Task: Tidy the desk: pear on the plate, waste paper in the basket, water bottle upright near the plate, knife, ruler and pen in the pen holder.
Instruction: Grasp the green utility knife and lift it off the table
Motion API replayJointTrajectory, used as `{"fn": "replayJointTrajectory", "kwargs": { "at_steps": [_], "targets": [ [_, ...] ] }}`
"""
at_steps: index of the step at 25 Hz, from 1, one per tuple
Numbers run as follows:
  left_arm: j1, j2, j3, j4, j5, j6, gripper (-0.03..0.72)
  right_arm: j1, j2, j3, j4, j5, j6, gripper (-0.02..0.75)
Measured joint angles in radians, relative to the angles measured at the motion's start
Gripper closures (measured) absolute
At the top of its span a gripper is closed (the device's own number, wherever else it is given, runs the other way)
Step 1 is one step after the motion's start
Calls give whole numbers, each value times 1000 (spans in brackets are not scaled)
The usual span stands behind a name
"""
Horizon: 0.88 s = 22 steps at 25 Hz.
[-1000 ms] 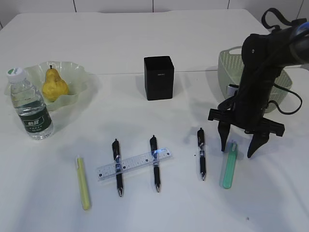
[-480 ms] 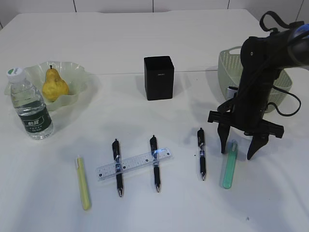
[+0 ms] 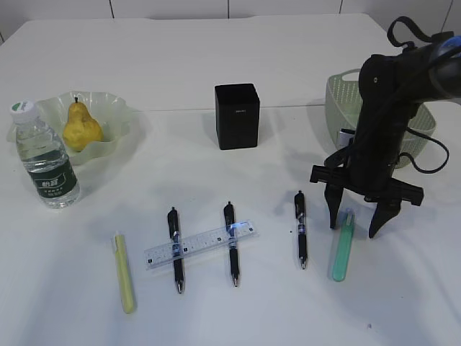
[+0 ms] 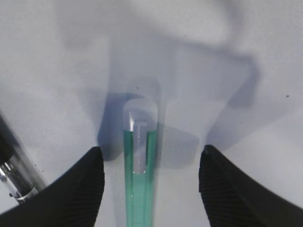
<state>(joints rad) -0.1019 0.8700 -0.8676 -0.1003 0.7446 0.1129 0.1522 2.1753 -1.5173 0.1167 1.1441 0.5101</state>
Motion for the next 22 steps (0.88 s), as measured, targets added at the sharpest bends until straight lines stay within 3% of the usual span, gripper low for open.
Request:
{"fn": "replayJointTrajectory", "kwargs": {
  "at_steps": [14, 22],
  "targets": [
    [0, 0, 0, 0, 4, 0, 127, 0, 0, 0, -2, 0, 0, 245],
    [0, 0, 0, 0, 4, 0, 127, 0, 0, 0, -2, 0, 0, 386]
  ]
}}
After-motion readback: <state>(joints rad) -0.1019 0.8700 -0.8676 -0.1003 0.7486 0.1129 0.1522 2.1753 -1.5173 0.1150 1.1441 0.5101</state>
